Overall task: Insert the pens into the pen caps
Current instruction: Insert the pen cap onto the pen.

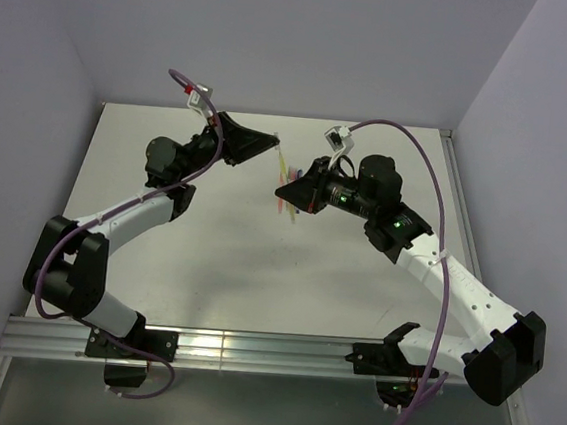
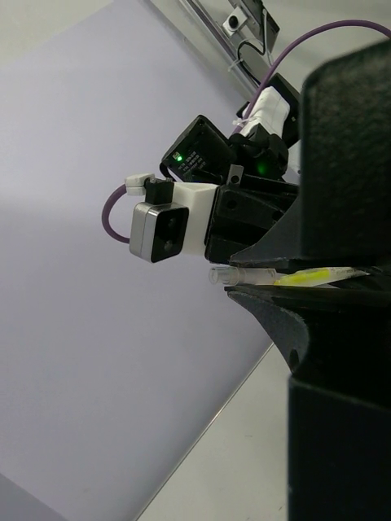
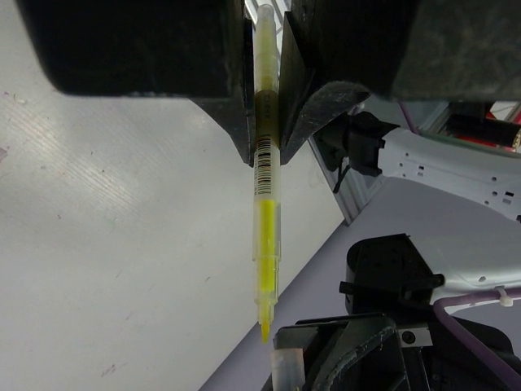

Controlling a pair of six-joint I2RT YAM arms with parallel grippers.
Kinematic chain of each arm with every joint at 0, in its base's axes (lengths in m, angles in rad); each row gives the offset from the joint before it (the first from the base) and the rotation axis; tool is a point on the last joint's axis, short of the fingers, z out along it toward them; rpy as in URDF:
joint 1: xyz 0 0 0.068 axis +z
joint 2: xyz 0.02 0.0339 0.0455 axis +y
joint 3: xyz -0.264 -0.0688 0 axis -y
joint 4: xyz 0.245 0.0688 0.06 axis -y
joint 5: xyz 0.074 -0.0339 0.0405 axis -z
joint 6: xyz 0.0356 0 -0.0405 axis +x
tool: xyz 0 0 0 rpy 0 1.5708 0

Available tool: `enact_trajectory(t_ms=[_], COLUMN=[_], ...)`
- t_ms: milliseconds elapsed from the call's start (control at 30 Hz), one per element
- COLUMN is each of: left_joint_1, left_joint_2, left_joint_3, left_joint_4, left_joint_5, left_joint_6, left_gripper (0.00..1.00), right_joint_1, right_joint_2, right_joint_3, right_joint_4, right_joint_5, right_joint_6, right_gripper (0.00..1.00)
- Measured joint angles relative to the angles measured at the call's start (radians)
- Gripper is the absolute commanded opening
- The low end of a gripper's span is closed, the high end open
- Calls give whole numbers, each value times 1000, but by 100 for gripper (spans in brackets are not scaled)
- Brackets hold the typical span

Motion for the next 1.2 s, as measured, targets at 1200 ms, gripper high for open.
enact_trajectory(t_ms=[1200], left_joint_1=[-2], left_joint_2=[3], left_joint_3=[0], left_joint_4=[-13], left_joint_5=[5], left_joint_6=[22], left_gripper=[0], right_joint_1=[18], right_joint_2=[0], right_joint_3=[0], right_joint_4=[-5], right_joint_5=[10], right_joint_6=[-18], right_gripper=[0])
